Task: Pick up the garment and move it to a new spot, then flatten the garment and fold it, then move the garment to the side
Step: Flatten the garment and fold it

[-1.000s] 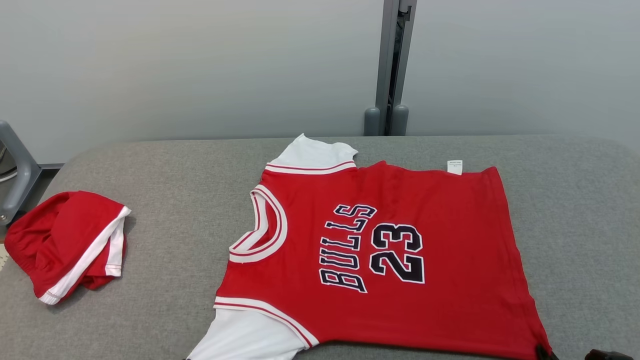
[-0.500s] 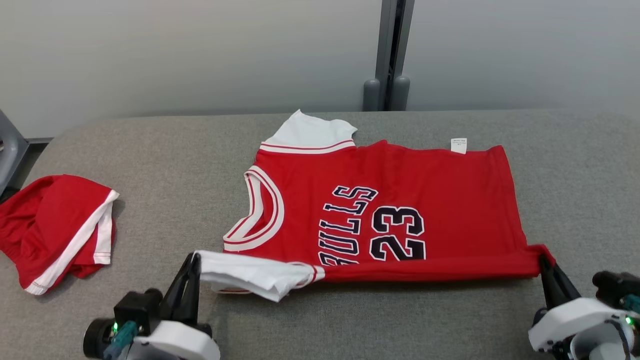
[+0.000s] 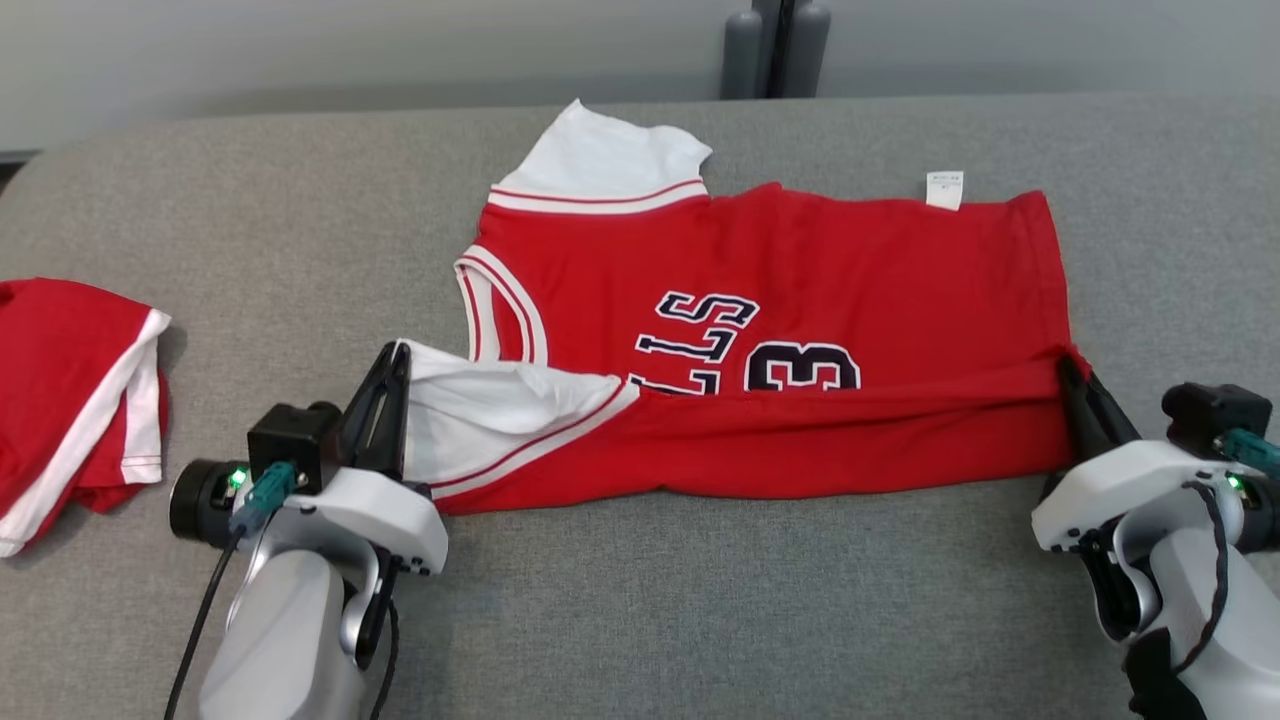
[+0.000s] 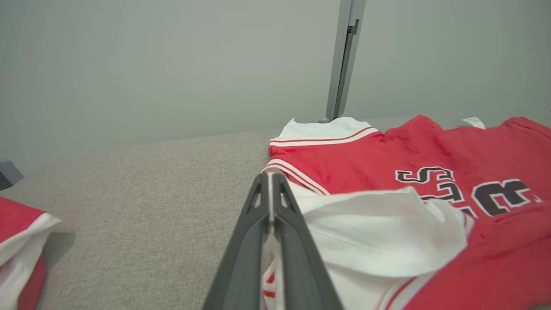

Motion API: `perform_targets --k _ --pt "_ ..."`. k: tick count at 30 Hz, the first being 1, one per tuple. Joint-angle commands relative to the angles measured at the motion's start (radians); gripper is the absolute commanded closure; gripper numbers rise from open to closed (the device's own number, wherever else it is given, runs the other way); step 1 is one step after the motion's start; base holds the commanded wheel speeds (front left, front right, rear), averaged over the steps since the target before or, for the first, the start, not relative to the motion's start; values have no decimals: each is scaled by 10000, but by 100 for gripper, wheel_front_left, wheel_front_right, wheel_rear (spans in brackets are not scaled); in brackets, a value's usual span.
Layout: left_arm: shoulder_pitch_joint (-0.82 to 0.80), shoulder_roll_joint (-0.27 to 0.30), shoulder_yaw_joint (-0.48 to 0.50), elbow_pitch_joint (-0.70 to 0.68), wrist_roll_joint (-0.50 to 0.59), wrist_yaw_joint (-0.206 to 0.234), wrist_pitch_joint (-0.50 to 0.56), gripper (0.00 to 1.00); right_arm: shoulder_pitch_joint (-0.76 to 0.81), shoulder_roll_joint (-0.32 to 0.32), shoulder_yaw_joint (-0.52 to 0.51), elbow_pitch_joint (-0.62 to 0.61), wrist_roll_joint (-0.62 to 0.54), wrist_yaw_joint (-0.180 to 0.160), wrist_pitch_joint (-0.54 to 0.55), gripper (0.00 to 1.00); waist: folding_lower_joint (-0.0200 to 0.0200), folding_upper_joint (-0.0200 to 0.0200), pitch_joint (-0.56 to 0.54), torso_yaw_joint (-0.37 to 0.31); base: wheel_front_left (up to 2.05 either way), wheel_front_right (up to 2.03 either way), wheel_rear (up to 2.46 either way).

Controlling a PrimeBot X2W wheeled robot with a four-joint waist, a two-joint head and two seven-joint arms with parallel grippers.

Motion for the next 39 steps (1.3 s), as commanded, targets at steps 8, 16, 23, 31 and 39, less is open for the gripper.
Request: perform_targets --k 8,16,23,31,39 --pt "-962 50 11 516 86 214 -3 100 -884 55 8 544 -445 -7 -49 100 0 0 664 -27 0 0 0" --pt "-954 48 -25 402 -410 403 -3 0 -1109 73 -325 561 -524 -7 -49 0 0 0 730 30 0 0 0" --pt "368 33 -32 -423 -1440 528 -3 0 244 81 -500 -500 -405 -5 -35 0 0 0 383 74 0 0 0" --pt "1373 59 -536 -580 -2038 762 -3 0 1433 41 -476 -525 -225 -5 -27 0 0 0 244 -9 0 0 0" --pt "1196 48 -743 56 -2078 830 -3 0 1081 201 -664 -164 32 -5 -24 0 0 0 423 10 0 0 0"
